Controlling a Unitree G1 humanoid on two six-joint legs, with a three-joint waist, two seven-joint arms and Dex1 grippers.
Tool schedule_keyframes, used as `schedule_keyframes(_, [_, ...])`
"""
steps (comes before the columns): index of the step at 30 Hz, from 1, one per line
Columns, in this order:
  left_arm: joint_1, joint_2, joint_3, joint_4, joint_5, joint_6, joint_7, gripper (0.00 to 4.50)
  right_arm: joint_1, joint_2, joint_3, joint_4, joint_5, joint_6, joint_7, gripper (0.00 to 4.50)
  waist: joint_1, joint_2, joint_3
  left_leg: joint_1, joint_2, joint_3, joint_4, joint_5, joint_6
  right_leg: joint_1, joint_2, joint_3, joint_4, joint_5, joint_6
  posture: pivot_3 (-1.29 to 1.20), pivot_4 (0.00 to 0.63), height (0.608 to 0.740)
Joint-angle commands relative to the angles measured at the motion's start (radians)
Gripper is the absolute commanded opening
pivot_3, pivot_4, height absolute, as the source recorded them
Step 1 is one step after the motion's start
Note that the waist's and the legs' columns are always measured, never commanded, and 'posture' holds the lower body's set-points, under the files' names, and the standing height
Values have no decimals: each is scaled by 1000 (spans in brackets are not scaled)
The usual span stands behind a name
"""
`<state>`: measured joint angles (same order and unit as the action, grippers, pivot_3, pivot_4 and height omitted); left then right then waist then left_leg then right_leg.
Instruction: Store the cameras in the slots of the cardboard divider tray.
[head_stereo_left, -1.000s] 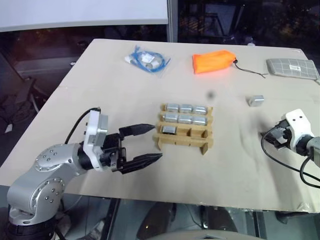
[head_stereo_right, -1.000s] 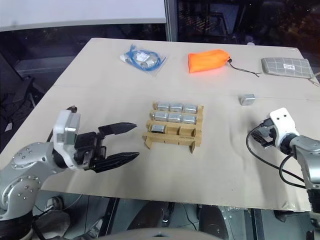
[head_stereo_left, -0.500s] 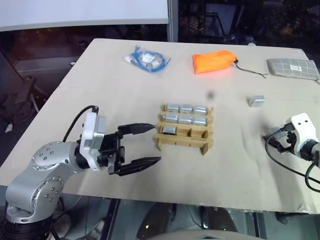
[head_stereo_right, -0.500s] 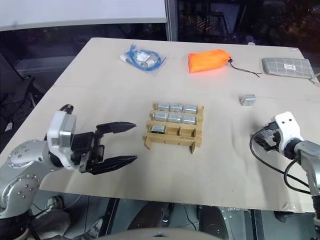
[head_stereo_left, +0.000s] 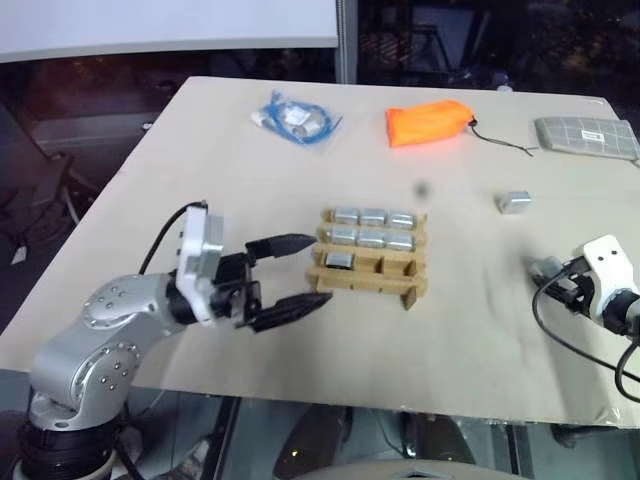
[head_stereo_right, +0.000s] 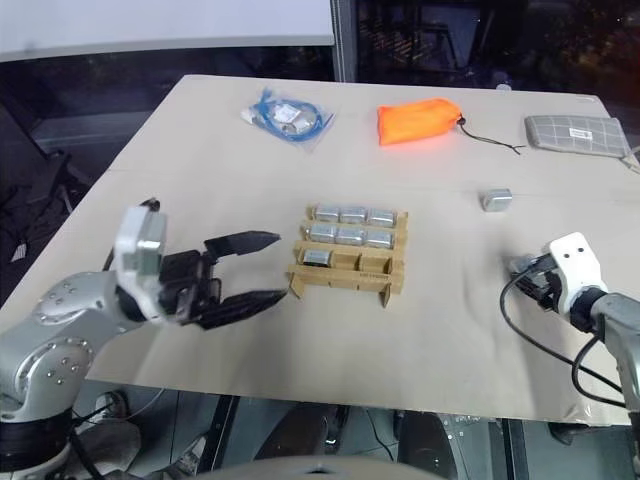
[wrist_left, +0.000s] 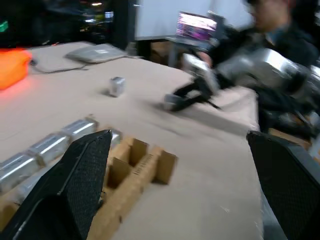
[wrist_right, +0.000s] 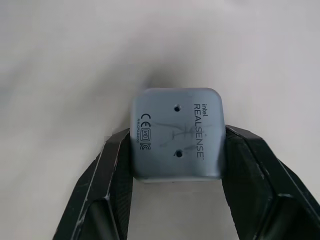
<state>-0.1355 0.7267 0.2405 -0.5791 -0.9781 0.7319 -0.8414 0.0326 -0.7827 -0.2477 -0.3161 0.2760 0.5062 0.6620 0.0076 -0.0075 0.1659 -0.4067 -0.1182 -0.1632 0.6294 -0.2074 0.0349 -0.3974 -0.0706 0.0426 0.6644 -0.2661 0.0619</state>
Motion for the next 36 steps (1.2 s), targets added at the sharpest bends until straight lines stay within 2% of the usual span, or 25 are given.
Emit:
schedule_keyframes(1, [-172, 1, -63, 14, -244, 231, 267, 4500, -92, 1, 145, -272, -73, -162, 15, 1927, -8, -1, 1, 0, 0, 0, 0, 0, 0, 0, 0, 0, 1, 0, 0, 0, 150, 740])
schedule_keyframes(5, [-323, -55, -122, 123, -468, 337, 532, 4500, -194, 64, 301, -390, -123, -178, -7, 1927, -14, -2, 0, 1, 0, -3, 1, 1, -1, 1, 1, -3, 1, 0, 2, 0, 150, 740])
schedule_keyframes(10, [-397, -80, -170, 182, -656, 355, 758, 4500, -270, 97, 370, -431, -159, -183, -7, 1927, -8, -3, 0, -4, -1, -3, 5, 3, -5, -2, 0, -2, 0, 2, 2, 0, 150, 740])
schedule_keyframes(18, [-417, -65, -200, 189, -698, 353, 807, 4500, -303, 127, 397, -470, -165, -163, -7, 1927, -3, -3, 0, -7, -1, 0, 5, 3, -5, -8, 0, 1, 4, 2, 2, 0, 150, 740])
schedule_keyframes(21, [-421, -70, -214, 186, -691, 348, 807, 3640, -307, 142, 407, -483, -160, -149, -10, 1927, 0, -3, 0, -7, -1, 2, 5, 3, -5, -9, 0, 2, 6, 2, 2, 0, 150, 740])
schedule_keyframes(25, [-426, -80, -223, 189, -668, 346, 783, 1723, -313, 166, 418, -497, -142, -119, -9, 1927, 5, -3, 0, -7, -1, 4, 5, 3, -5, -10, 0, 3, 8, 2, 2, 0, 150, 740])
schedule_keyframes(26, [-429, -78, -223, 190, -665, 348, 774, 1673, -311, 168, 419, -500, -129, -106, -3, 1927, 6, -3, 0, -7, -1, 4, 5, 3, -5, -10, 0, 3, 8, 2, 2, 0, 150, 740])
schedule_keyframes(27, [-431, -77, -223, 192, -662, 350, 767, 1002, -307, 172, 413, -505, -83, -77, 15, 1927, 5, -3, 0, -7, -1, 4, 5, 3, -5, -10, 0, 4, 8, 2, 2, 0, 150, 740])
schedule_keyframes(28, [-436, -76, -222, 191, -656, 352, 749, 970, -308, 178, 403, -507, -64, -65, 17, 1927, 5, -3, 0, -7, -1, 5, 5, 3, -5, -11, 0, 4, 9, 2, 2, 0, 150, 740])
schedule_keyframes(29, [-439, -73, -221, 190, -646, 353, 732, 755, -310, 181, 394, -510, -55, -55, 14, 2727, 5, -3, 0, -7, -1, 5, 5, 3, -5, -11, 0, 5, 9, 2, 2, 0, 150, 740])
schedule_keyframes(31, [-445, -65, -218, 189, -614, 355, 692, 727, -314, 177, 387, -514, -70, -50, 1, 3463, 5, -3, 0, -7, -1, 5, 5, 3, -5, -11, 0, 5, 9, 2, 2, 0, 150, 740])
schedule_keyframes(33, [-453, -43, -219, 189, -526, 342, 620, 727, -298, 161, 379, -521, -98, -51, -12, 4307, 5, -3, 0, -7, -1, 5, 5, 3, -5, -11, 0, 5, 9, 2, 2, 0, 150, 740])
schedule_keyframes(36, [-473, -11, -236, 228, -355, 280, 464, 727, -223, 133, 318, -543, -95, -35, -20, 4307, 7, -3, 0, -7, -1, 6, 5, 3, -5, -12, 0, 5, 9, 2, 2, 0, 150, 740])
